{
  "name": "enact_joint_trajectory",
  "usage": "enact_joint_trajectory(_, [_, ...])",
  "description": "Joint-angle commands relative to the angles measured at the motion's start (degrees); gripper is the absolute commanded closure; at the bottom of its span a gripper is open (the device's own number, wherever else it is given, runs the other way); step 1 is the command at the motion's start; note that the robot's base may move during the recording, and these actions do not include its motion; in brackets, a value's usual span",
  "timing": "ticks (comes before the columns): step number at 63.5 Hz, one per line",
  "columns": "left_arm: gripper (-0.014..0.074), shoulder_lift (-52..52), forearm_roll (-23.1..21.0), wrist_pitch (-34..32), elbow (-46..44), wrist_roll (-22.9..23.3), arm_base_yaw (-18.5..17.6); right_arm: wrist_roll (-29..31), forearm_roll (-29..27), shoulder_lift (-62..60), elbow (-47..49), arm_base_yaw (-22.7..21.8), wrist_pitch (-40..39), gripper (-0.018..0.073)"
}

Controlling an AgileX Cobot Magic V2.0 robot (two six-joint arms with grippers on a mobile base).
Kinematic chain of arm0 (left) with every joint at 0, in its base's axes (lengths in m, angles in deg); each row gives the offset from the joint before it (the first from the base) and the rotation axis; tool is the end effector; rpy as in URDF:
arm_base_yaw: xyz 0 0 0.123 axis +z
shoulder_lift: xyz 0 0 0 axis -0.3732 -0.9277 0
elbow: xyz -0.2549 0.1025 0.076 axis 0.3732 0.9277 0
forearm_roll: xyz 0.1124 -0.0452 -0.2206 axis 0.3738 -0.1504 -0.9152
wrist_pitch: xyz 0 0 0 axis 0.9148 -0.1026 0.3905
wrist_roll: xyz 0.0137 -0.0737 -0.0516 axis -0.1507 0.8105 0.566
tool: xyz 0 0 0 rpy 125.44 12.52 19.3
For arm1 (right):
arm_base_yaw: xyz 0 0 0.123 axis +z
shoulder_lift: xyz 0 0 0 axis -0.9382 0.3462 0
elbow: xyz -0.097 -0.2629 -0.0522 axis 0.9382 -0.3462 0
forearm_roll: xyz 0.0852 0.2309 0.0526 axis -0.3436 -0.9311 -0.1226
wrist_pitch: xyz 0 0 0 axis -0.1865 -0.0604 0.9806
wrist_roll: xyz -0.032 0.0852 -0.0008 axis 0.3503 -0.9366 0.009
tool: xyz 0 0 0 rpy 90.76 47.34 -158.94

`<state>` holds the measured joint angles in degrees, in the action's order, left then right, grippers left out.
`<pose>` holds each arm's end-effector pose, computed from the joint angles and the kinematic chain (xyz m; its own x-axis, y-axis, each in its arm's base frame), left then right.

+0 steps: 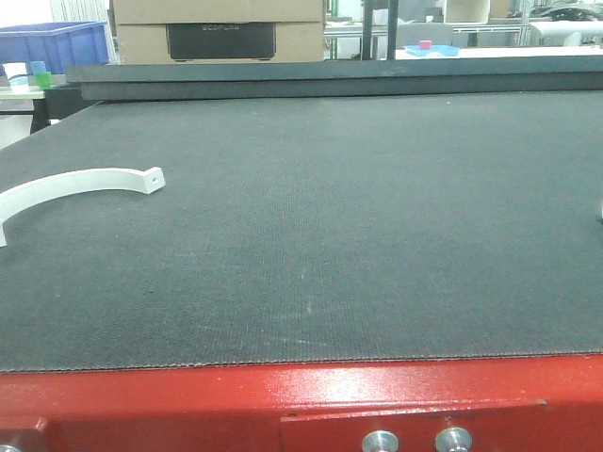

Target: Grab PVC pipe and place in blue bin

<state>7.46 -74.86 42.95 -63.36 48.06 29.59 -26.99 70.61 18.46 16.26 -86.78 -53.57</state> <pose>0.0556 0.0073 0.2164 0.1311 0.0054 -0.9914 -0.1311 0.9913 -0.0119 0.0494 -0.0187 0.2316 0.2843 -0.0645 -0.9566 0.3221 0.9462 0.0319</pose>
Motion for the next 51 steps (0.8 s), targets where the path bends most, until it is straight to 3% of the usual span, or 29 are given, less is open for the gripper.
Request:
enact_joint_trajectory(1, [0.0708, 0.2, -0.2, -0.9, -0.2, 0.4, 0.0, 0.0, -1.7, -0.1, 0.8, 0.1, -1.2, 0.0722])
enact_joint_trajectory(15, [0.0708, 0.2, -0.2, -0.9, -0.2, 0.4, 0.0, 0.0, -1.7, -0.1, 7.5, 0.1, 4.0, 0.0722])
enact_joint_trajectory(38, [0.0708, 0.2, -0.2, -0.9, -0.2, 0.4, 0.0, 0.0, -1.7, 0.0, 20.4, 0.1, 21.0, 0.0722])
enact_joint_trajectory(51, [0.0708, 0.2, -0.2, -1.3, -0.2, 0.4, 0.0, 0.0, -1.7, 5.6, 26.5, 0.1, 26.4, 0.0722])
